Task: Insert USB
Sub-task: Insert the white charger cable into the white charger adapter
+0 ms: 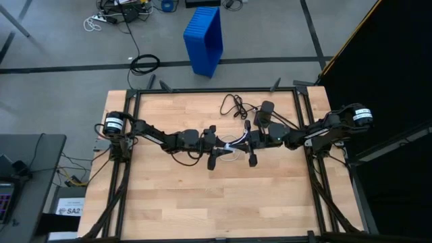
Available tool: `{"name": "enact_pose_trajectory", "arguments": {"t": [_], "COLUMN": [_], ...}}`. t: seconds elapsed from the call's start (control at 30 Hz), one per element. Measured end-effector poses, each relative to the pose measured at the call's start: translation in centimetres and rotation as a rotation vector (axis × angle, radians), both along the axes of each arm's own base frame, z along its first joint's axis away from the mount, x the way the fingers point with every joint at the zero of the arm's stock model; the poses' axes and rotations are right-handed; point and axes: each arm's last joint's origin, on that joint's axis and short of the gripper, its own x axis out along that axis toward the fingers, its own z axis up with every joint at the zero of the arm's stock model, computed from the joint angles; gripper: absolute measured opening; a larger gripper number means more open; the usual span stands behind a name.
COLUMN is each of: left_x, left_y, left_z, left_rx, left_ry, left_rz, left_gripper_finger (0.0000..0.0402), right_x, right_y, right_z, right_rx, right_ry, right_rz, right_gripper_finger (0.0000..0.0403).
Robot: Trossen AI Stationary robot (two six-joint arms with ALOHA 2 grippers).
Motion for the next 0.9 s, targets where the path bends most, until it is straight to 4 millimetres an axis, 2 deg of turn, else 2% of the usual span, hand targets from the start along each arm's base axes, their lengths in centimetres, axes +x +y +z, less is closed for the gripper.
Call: {"name": "enact_pose_trajectory", "arguments": {"t": [0.33, 0.9], "left_x": [-0.71, -0.73], "left_y": [0.11, 0.07], "left_z": [-0.48, -0.46], "left_rx": [0.005, -0.002], "left_ry": [-0.017, -0.021], "left_rz": [0.043, 0.032], "left_gripper_finger": [0.0070, 0.0070], "right_x": [0.03, 0.01], "right_y": [-0.08, -0.07], "right_z": [-0.13, -0.15], "right_rx": [-0.006, 0.000], "right_ry": [0.013, 0.014], "right_rz": [-0.025, -0.024], "right_gripper_finger": [0.0000, 0.0000]}}
